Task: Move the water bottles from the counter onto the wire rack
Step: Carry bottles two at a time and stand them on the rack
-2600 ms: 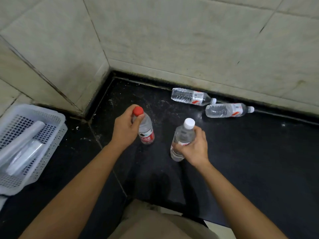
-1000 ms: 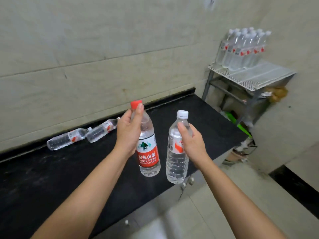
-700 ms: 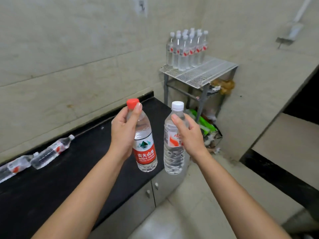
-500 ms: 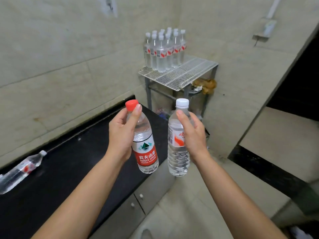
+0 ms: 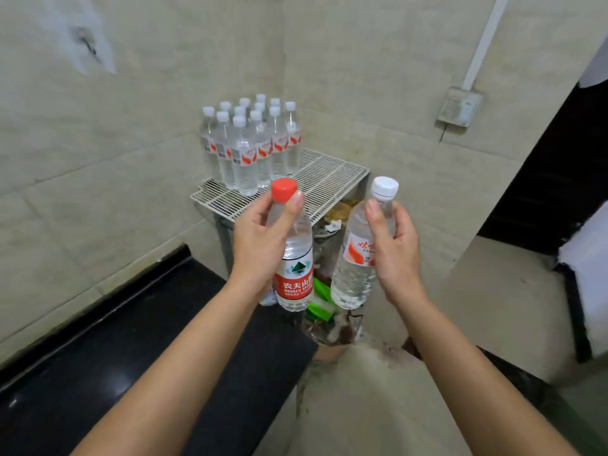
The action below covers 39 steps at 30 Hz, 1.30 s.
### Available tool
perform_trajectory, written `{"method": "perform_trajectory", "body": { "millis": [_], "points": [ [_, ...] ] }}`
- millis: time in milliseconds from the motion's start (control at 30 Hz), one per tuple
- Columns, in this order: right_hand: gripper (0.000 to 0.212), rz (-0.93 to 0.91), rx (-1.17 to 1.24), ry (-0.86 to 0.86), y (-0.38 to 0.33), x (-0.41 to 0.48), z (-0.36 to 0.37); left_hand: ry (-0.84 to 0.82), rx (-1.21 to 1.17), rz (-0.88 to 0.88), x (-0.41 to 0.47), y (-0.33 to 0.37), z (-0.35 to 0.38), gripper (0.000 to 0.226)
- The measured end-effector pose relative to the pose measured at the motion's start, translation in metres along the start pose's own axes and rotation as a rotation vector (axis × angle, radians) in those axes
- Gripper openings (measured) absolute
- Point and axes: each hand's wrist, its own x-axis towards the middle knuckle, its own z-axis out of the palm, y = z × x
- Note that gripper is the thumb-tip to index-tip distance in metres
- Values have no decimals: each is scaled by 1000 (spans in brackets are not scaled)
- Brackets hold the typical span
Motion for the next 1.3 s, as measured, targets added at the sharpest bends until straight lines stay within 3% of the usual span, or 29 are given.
{"method": "perform_trajectory", "body": {
  "millis": [167,467,667,800,1100,1200,1300],
  "points": [
    [31,-76,49,90,10,67,8,0,30,39,66,-8,20,19],
    [31,-181,103,37,64,200,56,102,229,93,156,-56,35,22],
    [31,-255,19,-250,109,301,91,328,374,74,224,-103,44,22],
    [21,-196,48,-411,137,356,112,453,389,-4,259,-122,59,18],
    [33,-90,142,-827,164,399,155,672,476,-27,292,-145,68,33],
    [54,-35,69,-990,176,406,145,603,490,-62,286,-150,67,39],
    [89,-18,-49,-1149,201,410,118,498,558,-164,266,-166,67,67]
  ]
}}
